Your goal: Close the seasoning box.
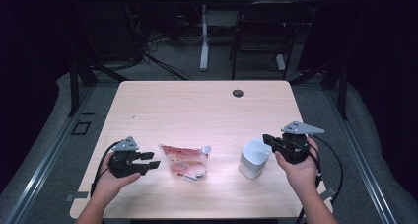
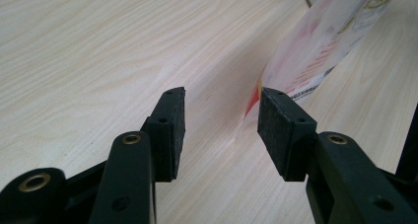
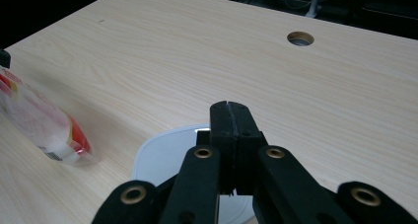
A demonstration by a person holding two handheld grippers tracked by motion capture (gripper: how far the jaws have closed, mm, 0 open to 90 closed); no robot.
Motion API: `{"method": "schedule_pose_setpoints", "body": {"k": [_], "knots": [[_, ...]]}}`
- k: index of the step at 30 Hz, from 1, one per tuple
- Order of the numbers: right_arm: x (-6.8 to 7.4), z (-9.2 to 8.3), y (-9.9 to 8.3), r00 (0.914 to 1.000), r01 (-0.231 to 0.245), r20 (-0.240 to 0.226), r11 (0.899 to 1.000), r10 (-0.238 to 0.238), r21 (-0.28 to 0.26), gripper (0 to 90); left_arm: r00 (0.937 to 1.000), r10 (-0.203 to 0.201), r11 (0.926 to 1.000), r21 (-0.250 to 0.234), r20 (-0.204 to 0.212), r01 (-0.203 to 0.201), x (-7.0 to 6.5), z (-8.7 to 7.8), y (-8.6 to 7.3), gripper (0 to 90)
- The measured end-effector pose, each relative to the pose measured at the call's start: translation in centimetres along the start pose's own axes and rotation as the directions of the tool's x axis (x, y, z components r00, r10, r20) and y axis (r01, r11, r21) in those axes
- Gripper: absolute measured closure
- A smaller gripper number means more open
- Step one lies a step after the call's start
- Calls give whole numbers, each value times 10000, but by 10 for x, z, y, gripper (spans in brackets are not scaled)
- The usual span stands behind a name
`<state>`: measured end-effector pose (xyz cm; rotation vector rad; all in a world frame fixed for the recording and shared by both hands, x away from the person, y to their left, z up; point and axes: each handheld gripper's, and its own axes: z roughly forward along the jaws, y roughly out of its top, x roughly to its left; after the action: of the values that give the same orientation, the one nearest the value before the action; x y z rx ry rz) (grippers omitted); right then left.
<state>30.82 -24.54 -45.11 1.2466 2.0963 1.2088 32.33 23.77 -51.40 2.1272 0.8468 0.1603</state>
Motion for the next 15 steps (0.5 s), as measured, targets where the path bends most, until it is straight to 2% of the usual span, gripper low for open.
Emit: {"method": "schedule_pose_setpoints", "body": {"k": [7, 15], "knots": [[-3, -8, -11, 9995, -154, 273, 9996, 160, -225, 900, 9999, -98, 9999, 20, -57, 98, 1, -1, -1, 538], [-11, -15, -33, 9958, -542, 724, 9980, 565, -332, 899, 9994, -263, 9997, 9, -229, 263, 6, 0, -4, 537]]}}
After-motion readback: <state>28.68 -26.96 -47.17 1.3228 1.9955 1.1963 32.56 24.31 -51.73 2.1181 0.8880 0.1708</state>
